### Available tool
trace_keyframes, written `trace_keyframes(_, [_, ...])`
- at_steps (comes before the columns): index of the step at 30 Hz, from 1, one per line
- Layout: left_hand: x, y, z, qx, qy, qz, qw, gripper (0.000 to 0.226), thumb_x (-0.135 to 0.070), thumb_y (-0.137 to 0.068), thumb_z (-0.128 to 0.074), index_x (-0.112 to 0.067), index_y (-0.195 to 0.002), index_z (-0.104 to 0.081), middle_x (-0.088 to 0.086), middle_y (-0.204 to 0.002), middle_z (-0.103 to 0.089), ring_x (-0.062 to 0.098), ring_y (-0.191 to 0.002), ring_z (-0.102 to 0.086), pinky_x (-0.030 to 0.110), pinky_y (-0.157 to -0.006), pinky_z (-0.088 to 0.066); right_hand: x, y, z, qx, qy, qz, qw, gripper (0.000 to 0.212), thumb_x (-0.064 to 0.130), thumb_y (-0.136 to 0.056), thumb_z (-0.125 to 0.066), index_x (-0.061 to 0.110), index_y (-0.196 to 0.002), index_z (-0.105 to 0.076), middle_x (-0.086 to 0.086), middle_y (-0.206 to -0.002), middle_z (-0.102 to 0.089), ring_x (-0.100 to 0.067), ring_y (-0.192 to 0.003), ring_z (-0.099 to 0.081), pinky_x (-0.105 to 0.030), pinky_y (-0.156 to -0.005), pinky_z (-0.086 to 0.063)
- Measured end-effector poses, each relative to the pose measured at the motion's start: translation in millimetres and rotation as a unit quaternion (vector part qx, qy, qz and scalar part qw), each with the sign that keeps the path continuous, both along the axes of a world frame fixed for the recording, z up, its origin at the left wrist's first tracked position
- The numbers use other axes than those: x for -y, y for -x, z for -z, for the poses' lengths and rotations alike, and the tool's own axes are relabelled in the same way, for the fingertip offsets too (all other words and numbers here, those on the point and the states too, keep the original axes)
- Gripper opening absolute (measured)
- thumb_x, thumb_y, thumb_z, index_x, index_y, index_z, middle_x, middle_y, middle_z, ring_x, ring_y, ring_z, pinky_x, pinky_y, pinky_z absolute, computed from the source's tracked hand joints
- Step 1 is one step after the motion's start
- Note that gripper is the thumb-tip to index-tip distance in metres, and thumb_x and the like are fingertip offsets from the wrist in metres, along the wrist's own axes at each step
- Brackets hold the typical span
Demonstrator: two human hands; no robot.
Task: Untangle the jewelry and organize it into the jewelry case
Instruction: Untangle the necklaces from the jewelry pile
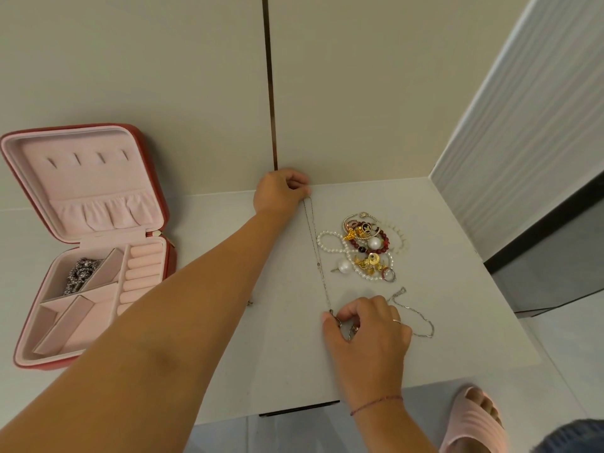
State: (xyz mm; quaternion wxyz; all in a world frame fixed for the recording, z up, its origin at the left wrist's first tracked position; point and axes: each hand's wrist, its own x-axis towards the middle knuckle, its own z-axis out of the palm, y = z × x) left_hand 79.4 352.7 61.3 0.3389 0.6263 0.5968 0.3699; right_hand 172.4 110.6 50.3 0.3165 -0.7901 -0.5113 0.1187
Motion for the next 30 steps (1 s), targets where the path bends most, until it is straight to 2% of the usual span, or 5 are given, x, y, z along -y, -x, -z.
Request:
trace_keyframes(5, [0,0,0,0.014,0.007,0.003,1.000,0.014,-0.023,-0.078,-0.077,-0.025,-0.091,-0.071,-0.009,-0.082,-0.067,0.007,-0.078,-0.062,0.030,-0.080,-0.054,1,0,-1,-0.002,-0.003,0.000,1.000,0.020,0.040,-0.075,-0.071,0.032,-0.070,-0.054,0.015,-0.075,-0.048,-0.009,-0.077,-0.047,-0.028,-0.080,-0.028])
trace_keyframes(12, [21,6,-11,0.014,0.002,0.018,1.000,0.034,-0.031,-0.079,-0.077,-0.019,-0.109,-0.066,-0.008,-0.100,-0.063,0.003,-0.086,-0.055,0.004,-0.068,-0.036,2,-3,-8,-0.089,-0.038,-0.008,0.995,0.017,0.034,-0.076,-0.073,0.028,-0.083,-0.059,0.017,-0.087,-0.045,-0.005,-0.073,-0.050,-0.023,-0.083,-0.024])
trace_keyframes(19, [112,26,-31,-0.043,-0.029,0.086,0.995,0.023,-0.037,-0.081,-0.073,-0.025,-0.100,-0.069,-0.009,-0.092,-0.063,0.000,-0.064,-0.048,0.015,-0.063,-0.040,11,-36,-33,-0.153,-0.024,-0.071,0.985,0.020,0.017,-0.080,-0.070,0.031,-0.089,-0.059,0.017,-0.099,-0.046,-0.004,-0.093,-0.052,-0.044,-0.098,-0.040])
trace_keyframes(26, [195,16,-21,-0.145,-0.045,0.195,0.969,0.027,-0.042,-0.079,-0.072,-0.026,-0.101,-0.072,-0.010,-0.087,-0.057,0.003,-0.082,-0.044,0.011,-0.067,-0.031,24,-102,-58,-0.116,0.077,-0.104,0.985,0.015,0.009,-0.083,-0.068,0.023,-0.089,-0.067,0.001,-0.095,-0.056,-0.005,-0.081,-0.050,-0.011,-0.075,-0.035])
trace_keyframes(30, [206,3,-16,-0.172,-0.088,0.184,0.964,0.030,-0.043,-0.076,-0.075,-0.025,-0.101,-0.074,-0.011,-0.080,-0.050,0.007,-0.083,-0.043,0.015,-0.068,-0.029,26,-123,-48,-0.105,0.086,-0.057,0.989,0.012,0.021,-0.080,-0.074,0.020,-0.091,-0.070,0.009,-0.086,-0.055,-0.004,-0.077,-0.050,-0.028,-0.086,-0.042])
